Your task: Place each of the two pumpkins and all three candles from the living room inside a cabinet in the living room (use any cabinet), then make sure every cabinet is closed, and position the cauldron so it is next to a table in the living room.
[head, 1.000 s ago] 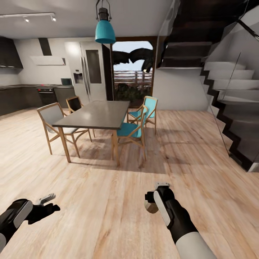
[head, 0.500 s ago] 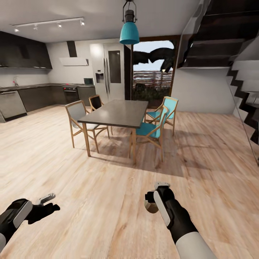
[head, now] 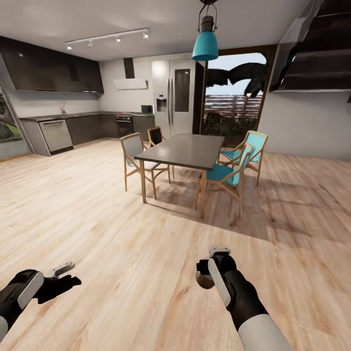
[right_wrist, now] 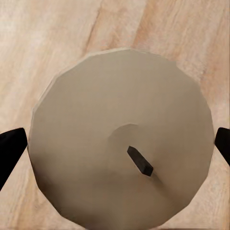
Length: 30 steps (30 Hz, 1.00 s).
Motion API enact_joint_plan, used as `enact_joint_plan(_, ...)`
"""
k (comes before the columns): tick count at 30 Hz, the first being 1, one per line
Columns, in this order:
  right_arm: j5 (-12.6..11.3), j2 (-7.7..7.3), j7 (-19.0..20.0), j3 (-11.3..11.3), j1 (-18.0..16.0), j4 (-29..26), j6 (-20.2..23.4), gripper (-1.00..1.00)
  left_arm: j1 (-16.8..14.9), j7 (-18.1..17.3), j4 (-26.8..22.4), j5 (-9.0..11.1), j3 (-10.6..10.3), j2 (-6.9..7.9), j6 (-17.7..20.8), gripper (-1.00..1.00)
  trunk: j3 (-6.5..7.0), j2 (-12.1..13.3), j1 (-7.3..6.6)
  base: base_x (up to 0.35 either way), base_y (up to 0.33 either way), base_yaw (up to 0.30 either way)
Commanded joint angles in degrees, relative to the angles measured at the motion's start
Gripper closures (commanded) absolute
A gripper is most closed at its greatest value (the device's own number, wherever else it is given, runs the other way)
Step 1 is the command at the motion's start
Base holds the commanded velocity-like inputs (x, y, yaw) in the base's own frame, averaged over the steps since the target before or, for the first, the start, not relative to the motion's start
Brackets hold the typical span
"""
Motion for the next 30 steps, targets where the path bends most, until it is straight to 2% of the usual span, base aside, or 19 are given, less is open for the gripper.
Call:
enact_joint_plan(1,-0.49,0.00,-0.52,0.21,-0.04,-0.06,0.15,1.00,-0.04,-0.27,-0.01,-0.20,-0.12,0.04,0.13,-1.00,-0.09,-0.03,-0.03,-0.250,0.000,0.277)
enact_joint_plan(5,-0.72,0.00,-0.55,2.10,-0.04,-0.04,0.13,1.00,-0.03,-0.27,-0.01,-0.25,-0.12,0.04,0.12,-1.00,-0.22,-0.03,-0.03,-0.247,0.000,0.276)
enact_joint_plan(12,-0.82,0.00,-0.55,2.79,-0.04,-0.03,0.06,1.00,-0.03,-0.27,-0.01,-0.22,-0.07,0.04,0.06,-1.00,-0.46,-0.03,-0.03,-0.225,0.000,0.276)
enact_joint_plan(17,-0.82,0.00,-0.55,3.90,-0.04,-0.03,0.06,1.00,-0.03,-0.35,-0.01,-0.22,-0.08,0.04,0.00,-1.00,-0.63,-0.03,-0.03,-0.041,0.000,0.276)
enact_joint_plan(22,-0.89,0.00,-0.55,5.18,-0.04,-0.03,-0.02,1.00,0.03,-0.43,-0.01,-0.19,-0.06,0.04,-0.06,-1.00,-0.80,-0.03,-0.03,0.211,0.000,0.276)
enact_joint_plan(30,-0.88,0.00,-0.53,5.50,-0.04,0.02,0.03,1.00,0.04,-0.45,-0.01,-0.19,0.32,0.10,-0.06,-1.00,-1.08,-0.03,-0.03,0.326,0.116,0.275)
